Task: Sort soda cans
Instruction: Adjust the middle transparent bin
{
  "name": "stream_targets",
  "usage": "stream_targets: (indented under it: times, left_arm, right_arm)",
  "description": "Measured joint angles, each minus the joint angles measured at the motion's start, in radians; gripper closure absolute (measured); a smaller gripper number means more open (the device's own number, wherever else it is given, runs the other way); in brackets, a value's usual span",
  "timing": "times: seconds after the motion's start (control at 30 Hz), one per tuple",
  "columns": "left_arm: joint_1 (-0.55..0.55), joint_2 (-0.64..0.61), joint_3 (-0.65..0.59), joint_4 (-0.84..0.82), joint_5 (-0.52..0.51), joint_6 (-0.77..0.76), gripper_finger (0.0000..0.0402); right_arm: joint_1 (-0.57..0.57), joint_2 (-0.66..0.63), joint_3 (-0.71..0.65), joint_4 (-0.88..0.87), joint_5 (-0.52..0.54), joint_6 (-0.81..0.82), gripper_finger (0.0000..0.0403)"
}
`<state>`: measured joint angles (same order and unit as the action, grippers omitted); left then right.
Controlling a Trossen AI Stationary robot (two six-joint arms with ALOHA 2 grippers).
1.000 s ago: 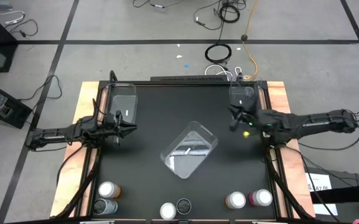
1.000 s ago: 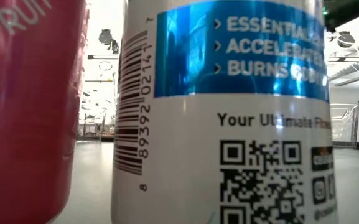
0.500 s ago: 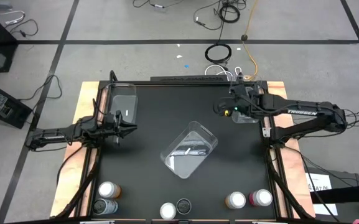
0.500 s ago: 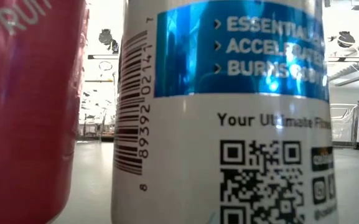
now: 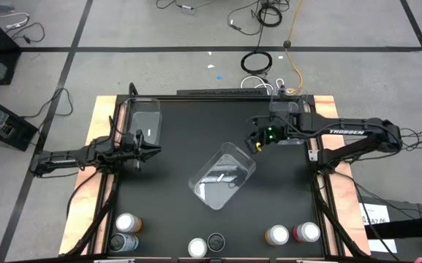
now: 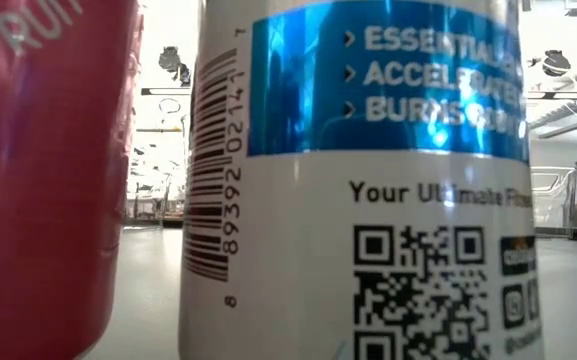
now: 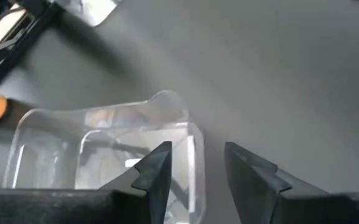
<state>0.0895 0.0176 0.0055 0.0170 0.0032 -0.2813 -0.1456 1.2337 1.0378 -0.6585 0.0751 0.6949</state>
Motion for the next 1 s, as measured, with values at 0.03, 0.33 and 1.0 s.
stream_targets:
  times: [0.03, 0.33, 1.0]
  left_arm:
    - [0.000, 0.000, 0.000, 0.000, 0.000, 0.000, 0.0338]
    - [0.000, 0.000, 0.000, 0.000, 0.000, 0.000, 0.0338]
    - [0.000, 0.000, 0.000, 0.000, 0.000, 0.000, 0.0338]
  right_arm:
    - [0.006, 0.006, 0.000, -0.002, -0.001, 0.000, 0.0262]
    - [0.090, 0.085, 0.066, -0.027, -0.023, -0.071, 0.0261]
    - [0.106, 0.398, 0.249, -0.316, -0.048, -0.205, 0.0261]
